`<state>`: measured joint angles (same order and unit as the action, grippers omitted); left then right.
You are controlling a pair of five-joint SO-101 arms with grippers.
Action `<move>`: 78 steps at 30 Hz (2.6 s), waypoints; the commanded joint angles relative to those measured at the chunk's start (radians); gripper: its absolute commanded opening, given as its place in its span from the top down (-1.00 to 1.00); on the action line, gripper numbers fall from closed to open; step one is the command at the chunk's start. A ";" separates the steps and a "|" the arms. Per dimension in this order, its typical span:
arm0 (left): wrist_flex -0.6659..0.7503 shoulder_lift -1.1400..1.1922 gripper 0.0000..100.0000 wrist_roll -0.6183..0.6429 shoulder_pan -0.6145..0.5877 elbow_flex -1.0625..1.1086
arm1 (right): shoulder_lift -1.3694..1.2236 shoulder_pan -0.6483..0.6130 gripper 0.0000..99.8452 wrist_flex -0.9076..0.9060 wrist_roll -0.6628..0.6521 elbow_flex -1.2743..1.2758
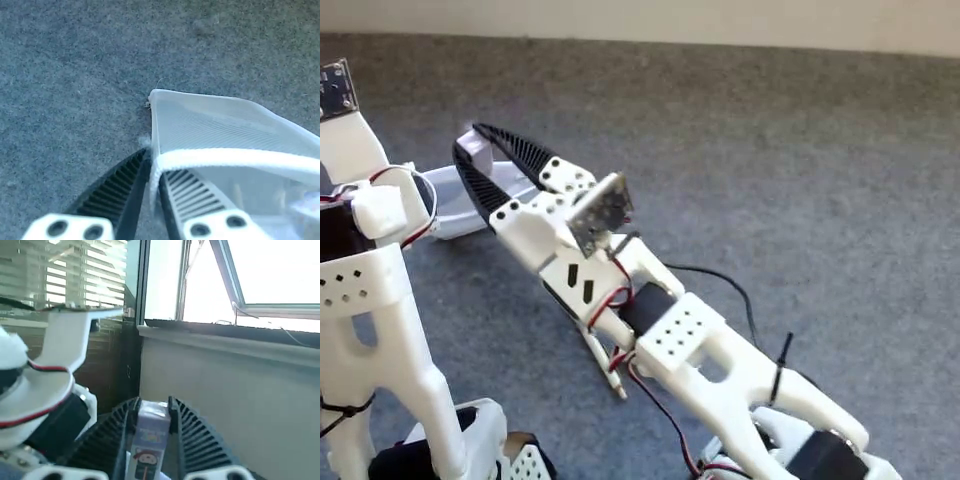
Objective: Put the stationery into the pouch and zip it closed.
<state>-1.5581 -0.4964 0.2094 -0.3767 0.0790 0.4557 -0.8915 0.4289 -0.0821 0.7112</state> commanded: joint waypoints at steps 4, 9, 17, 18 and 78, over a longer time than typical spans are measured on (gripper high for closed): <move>0.011 -0.012 0.99 0.014 0.018 0.002 | -0.091 -0.005 0.99 0.024 -0.002 -0.019; 0.011 -0.010 0.99 0.014 0.018 0.002 | -0.133 -0.004 0.98 0.024 -0.003 -0.019; 0.011 -0.008 0.99 0.014 0.018 0.002 | -0.133 -0.005 0.72 0.022 -0.003 -0.015; 0.011 -0.008 0.99 0.014 0.018 0.005 | -0.131 -0.005 0.69 0.019 -0.003 -0.015; 0.038 -0.016 0.99 0.017 -0.038 0.007 | 0.547 -0.104 0.69 -0.951 0.005 0.232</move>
<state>-1.5397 -0.5040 0.2094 -0.4012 0.1036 0.9145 -0.9866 -0.5040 -0.0790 0.8569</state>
